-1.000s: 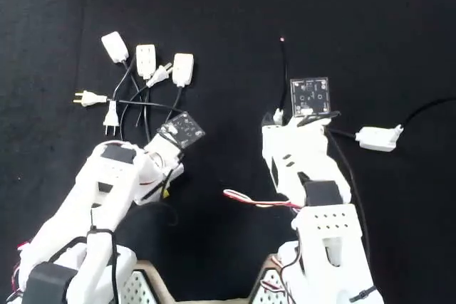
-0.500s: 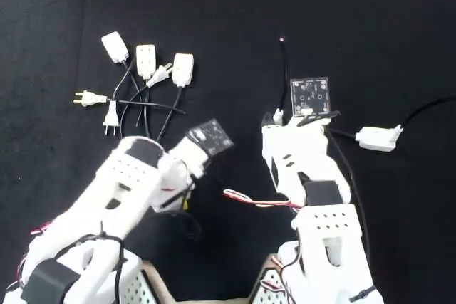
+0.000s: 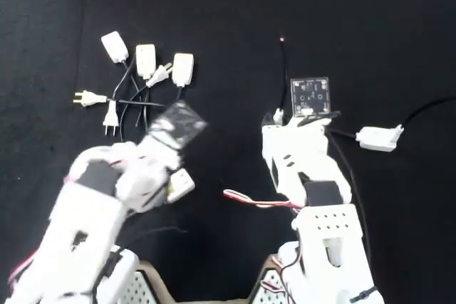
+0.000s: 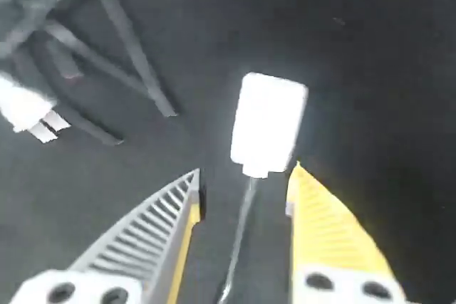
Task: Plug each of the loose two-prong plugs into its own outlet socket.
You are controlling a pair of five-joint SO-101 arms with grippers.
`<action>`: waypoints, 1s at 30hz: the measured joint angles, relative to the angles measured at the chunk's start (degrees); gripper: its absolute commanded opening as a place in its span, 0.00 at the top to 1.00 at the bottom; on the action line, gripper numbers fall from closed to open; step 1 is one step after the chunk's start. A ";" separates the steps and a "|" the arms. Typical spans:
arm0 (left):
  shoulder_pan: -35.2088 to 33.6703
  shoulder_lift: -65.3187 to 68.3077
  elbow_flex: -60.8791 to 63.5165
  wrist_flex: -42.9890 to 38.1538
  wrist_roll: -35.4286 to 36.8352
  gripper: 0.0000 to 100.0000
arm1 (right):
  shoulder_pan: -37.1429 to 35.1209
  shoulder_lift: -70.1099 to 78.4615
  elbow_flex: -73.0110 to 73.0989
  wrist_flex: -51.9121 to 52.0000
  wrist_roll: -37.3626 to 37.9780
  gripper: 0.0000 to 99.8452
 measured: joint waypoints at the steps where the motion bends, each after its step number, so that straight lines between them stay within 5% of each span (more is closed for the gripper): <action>1: -2.46 -3.08 1.32 0.26 -0.70 0.80 | -0.18 0.00 0.00 0.53 0.00 0.99; 11: -27.43 -26.46 29.80 -7.56 -3.78 0.80 | -19.08 -0.18 2.11 4.66 -1.14 0.99; 20: -32.70 -37.01 36.92 -7.03 -3.87 0.80 | -33.58 -0.18 9.67 -12.13 -5.54 0.99; 30: -32.97 -38.86 37.54 -6.95 -2.99 0.80 | -39.03 -0.18 9.93 -14.68 -11.78 0.99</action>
